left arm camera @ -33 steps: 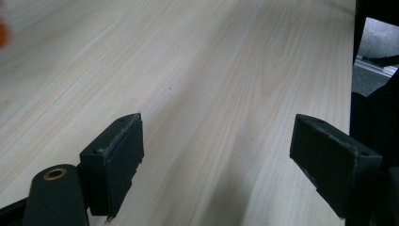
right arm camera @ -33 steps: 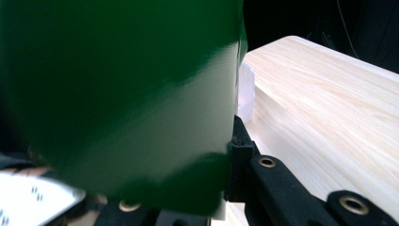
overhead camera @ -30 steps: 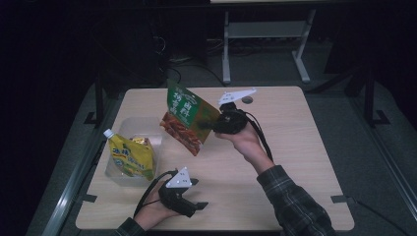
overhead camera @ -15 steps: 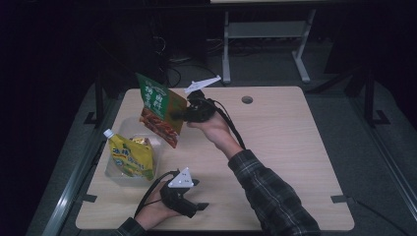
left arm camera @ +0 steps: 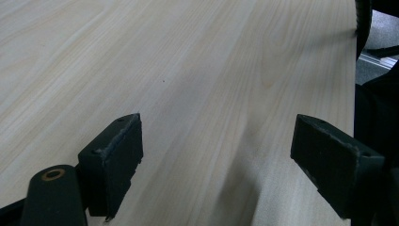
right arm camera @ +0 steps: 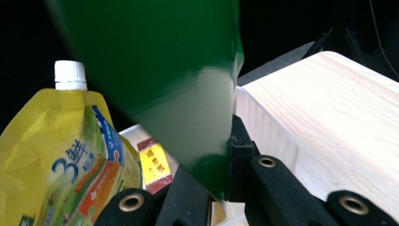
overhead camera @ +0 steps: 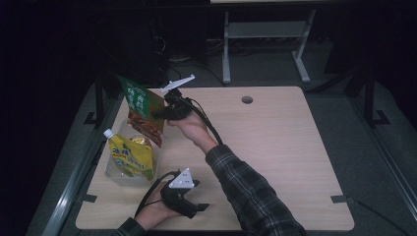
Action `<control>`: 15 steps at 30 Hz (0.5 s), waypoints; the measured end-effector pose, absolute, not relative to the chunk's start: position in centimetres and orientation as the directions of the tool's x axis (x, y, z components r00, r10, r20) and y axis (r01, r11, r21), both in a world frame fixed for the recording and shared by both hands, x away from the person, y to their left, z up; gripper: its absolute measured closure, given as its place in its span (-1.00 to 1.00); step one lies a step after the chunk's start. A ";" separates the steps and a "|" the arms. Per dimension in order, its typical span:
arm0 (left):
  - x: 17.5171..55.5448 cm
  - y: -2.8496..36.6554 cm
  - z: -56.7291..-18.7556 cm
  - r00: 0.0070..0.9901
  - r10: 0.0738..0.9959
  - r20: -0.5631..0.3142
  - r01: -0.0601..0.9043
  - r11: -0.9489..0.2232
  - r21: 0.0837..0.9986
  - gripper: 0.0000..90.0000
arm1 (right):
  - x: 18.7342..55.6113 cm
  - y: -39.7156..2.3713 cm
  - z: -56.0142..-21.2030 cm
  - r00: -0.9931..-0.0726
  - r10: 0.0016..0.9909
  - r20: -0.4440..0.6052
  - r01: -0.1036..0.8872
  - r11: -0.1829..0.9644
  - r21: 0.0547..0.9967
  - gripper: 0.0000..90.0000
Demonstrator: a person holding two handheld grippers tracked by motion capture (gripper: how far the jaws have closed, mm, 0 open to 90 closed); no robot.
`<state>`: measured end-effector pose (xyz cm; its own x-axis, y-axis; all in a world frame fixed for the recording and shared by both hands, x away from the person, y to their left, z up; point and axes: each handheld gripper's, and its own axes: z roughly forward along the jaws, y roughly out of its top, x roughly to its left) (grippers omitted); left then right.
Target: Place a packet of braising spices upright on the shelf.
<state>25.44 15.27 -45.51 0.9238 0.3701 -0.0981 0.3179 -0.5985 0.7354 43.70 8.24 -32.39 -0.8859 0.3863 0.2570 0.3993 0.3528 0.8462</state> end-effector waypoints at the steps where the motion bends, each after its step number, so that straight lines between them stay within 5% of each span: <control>1: 25.4 15.2 -45.5 0.924 0.369 -0.100 0.319 -0.600 0.734 -0.63 | 43.7 8.7 -32.5 -0.885 0.390 0.255 0.401 0.357 0.844 0.99; 15: 25.3 15.1 -45.6 0.923 0.368 -0.116 0.331 -0.600 0.729 -0.63 | 43.6 10.8 -34.8 -0.887 0.403 0.226 0.404 0.438 0.803 0.96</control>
